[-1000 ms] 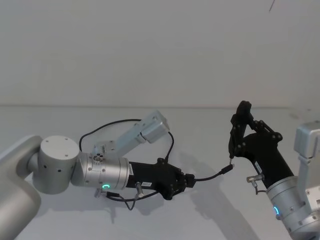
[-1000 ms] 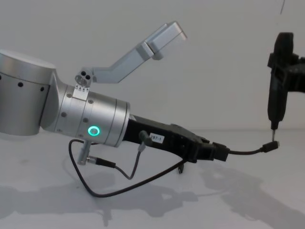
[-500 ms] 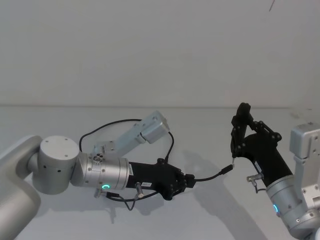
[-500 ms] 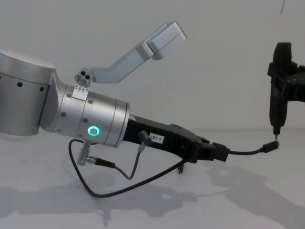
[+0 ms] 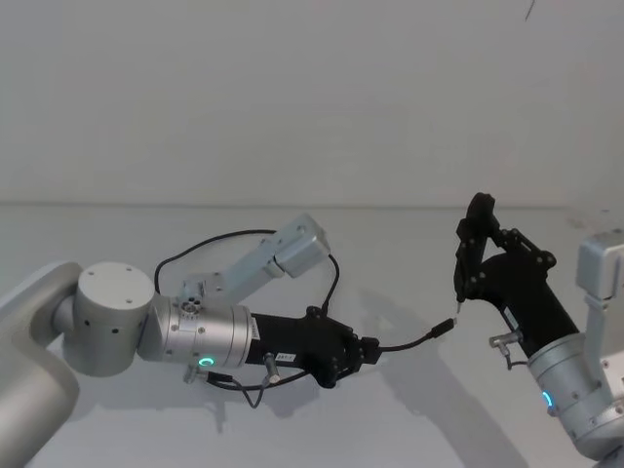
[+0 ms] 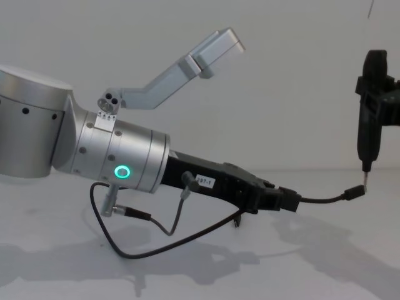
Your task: Pick up the data cable with the one hand.
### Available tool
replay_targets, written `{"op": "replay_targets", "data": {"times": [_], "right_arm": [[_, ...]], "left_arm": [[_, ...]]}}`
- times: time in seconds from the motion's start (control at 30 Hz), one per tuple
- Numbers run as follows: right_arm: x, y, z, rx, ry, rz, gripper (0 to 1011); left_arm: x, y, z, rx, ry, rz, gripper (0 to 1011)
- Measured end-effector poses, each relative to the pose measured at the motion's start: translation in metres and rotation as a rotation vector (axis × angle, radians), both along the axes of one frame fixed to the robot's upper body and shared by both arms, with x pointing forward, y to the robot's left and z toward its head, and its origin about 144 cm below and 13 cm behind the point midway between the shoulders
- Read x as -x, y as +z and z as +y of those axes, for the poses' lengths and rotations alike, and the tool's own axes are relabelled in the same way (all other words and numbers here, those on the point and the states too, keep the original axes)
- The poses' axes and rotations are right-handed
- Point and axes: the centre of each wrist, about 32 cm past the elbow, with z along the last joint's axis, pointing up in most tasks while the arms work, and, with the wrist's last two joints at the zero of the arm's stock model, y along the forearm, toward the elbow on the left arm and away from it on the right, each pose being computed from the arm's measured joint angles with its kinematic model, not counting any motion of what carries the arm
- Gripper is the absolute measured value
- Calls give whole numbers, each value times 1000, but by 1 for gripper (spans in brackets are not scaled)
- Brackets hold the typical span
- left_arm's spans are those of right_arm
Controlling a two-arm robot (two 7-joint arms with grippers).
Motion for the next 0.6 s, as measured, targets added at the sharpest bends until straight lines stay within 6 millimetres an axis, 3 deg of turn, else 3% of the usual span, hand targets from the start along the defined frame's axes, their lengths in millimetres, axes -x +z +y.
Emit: {"op": "replay_targets", "data": {"times": [0.6], "right_arm": [[13,12,-7,-22,45,43,279]], "left_arm": [[0,0,0,0,0,0,41]]}}
